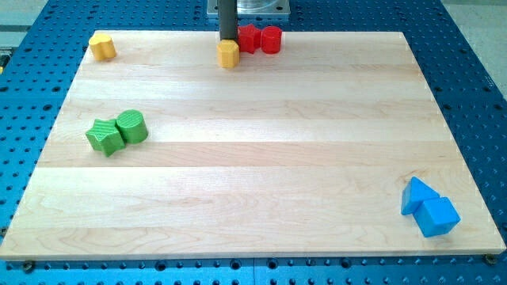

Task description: Separate the red blocks

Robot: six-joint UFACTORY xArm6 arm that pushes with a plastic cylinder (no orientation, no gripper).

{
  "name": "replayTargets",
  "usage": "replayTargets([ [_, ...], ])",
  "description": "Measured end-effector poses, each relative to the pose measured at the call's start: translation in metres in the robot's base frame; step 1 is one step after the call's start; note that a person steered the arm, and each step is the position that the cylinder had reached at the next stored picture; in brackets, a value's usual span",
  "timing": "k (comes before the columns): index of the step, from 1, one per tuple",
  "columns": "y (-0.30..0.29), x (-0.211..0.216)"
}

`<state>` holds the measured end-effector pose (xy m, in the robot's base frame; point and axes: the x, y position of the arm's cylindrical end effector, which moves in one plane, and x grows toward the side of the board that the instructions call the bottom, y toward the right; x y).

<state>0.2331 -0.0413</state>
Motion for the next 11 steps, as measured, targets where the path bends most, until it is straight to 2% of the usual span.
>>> replayTargets([
  [1, -0.032, -0.019],
  [2, -0.007, -0.041],
  [4, 0.064, -0.034],
  [6, 0.100, -0.007],
  [7, 0.101, 0.008],
  [8, 0.094, -0.012],
  [9, 0.065, -0.009],
  [11, 0.042, -0.032],
])
